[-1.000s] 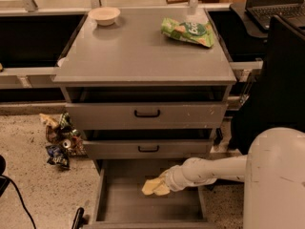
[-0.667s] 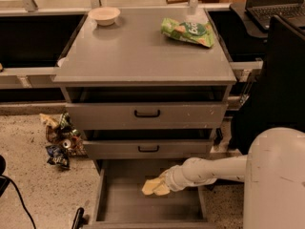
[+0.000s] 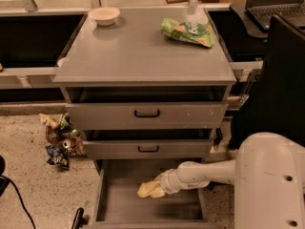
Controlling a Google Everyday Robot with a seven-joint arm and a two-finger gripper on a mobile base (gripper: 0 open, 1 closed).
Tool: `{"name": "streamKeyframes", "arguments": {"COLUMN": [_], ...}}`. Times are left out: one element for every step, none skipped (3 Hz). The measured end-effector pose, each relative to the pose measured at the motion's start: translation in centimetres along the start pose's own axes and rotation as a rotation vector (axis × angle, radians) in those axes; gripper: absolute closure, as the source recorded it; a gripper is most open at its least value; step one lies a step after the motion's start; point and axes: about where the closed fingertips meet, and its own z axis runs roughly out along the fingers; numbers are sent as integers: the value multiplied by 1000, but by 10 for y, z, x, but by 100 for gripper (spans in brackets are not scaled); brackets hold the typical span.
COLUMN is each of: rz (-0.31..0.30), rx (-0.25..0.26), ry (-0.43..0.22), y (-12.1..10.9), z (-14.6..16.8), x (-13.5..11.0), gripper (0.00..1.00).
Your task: Place sponge into bottom drawer
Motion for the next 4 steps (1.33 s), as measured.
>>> {"name": "streamKeyframes", "arguments": {"rz": [14,31,53,81], "rx": [-28,-44,-63,-73], "ry": [5,36,66,75], "y": [0,-1,-3,-9], "z": [41,75,103,119], "x": [14,26,36,43], "gripper": [100,100,100,81]}}
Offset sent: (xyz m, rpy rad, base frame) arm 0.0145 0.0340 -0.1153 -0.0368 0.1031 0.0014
